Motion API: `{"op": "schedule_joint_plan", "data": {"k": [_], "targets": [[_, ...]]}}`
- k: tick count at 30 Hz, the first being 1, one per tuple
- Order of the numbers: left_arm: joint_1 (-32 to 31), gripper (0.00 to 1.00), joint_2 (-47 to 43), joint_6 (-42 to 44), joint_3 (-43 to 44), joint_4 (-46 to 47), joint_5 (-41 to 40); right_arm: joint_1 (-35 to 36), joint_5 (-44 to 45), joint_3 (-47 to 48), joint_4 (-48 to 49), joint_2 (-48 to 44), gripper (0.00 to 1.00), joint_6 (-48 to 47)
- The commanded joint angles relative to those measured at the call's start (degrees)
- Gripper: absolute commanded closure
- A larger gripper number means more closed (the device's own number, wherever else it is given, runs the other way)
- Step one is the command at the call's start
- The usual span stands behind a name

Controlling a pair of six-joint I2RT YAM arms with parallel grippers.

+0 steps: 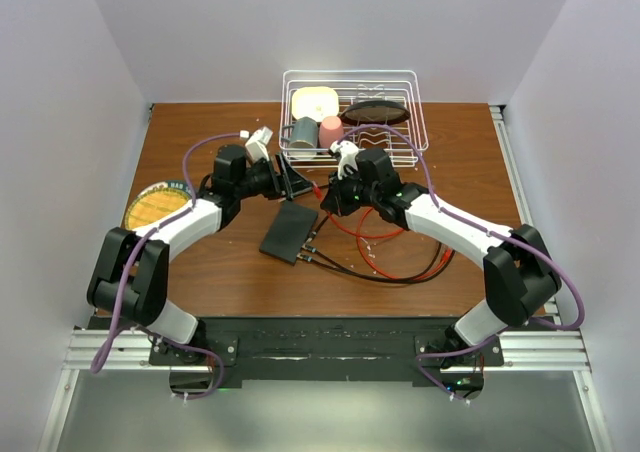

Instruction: Insert the plug into the switch port

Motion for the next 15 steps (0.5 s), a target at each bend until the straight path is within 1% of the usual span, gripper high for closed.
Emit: {"op": "schedule_joint_plan", "data": {"k": [1, 4, 10, 11, 13, 14, 15], "targets": [[-1.49, 0.38, 1.83, -0.85, 3.76, 2.58, 0.69, 0.67, -1.81, 0.54, 1.74, -2.57, 1.00, 0.19], [-2.28, 0.40, 3.06, -1.02, 4.47, 2.93, 0.60, 0.93, -1.81, 0.89, 1.48, -2.31, 1.00, 0.01], [-3.25, 0.52, 5.00, -1.90, 5.44, 3.89, 0.43, 1.11, -1.81, 1.15, 1.48, -2.22, 1.00, -0.07], [-3.25, 0.60, 5.17, -2.34, 5.35, 4.16, 0.34, 1.19, -1.81, 1.15, 1.56, -2.22, 1.00, -0.07], [-3.25, 0.73, 5.53, -2.78, 5.44, 4.86, 0.25, 1.19, -1.55, 1.07, 1.30, -2.30, 1.00, -0.16], [-3.25, 0.83, 5.61, -3.13, 5.35, 5.12, 0.16, 1.28, -1.46, 1.07, 1.39, -2.31, 1.00, -0.34], [-3.25, 0.88, 5.53, -3.22, 5.35, 5.47, 0.25, 1.20, -1.20, 1.07, 1.13, -2.39, 1.00, -0.34]]}}
